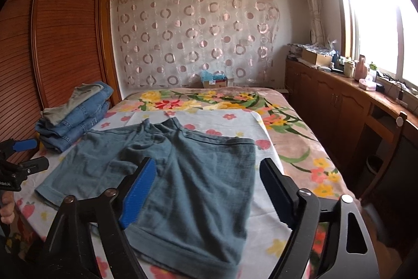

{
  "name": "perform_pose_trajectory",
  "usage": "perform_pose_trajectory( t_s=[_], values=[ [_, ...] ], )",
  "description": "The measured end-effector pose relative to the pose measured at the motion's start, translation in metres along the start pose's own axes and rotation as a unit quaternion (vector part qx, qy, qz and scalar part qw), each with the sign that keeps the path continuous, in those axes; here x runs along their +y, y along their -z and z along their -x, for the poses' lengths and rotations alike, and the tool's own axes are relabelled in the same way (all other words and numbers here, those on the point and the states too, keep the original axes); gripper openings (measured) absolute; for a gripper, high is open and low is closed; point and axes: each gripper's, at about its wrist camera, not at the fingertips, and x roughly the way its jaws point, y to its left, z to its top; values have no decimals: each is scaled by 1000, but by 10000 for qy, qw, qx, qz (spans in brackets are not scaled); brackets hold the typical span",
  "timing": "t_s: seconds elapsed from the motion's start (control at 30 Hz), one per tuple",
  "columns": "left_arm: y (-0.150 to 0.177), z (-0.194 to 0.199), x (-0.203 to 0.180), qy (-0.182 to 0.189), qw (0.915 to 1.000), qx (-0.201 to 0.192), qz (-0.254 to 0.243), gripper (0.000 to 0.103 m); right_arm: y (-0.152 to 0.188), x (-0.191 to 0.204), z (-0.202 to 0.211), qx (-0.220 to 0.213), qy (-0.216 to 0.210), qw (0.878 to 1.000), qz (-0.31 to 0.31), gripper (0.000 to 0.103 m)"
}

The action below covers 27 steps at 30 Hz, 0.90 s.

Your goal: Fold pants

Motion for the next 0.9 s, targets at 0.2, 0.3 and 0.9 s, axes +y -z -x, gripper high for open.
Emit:
perform_pose_trajectory(
  t_s=[0.2,0.3,0.9],
  values=[
    [-12,-15,-15,275,9995,128,-101,103,-13,-14,-30,415,-127,9990,41,55],
    [-18,-23,-23,390,9990,187,-147,103,-18,-24,-45,678,-166,9976,-3,44],
    [1,-76,-38,662,9934,936,-72,103,-62,-47,-112,2030,-232,9788,-175,28]
  ],
)
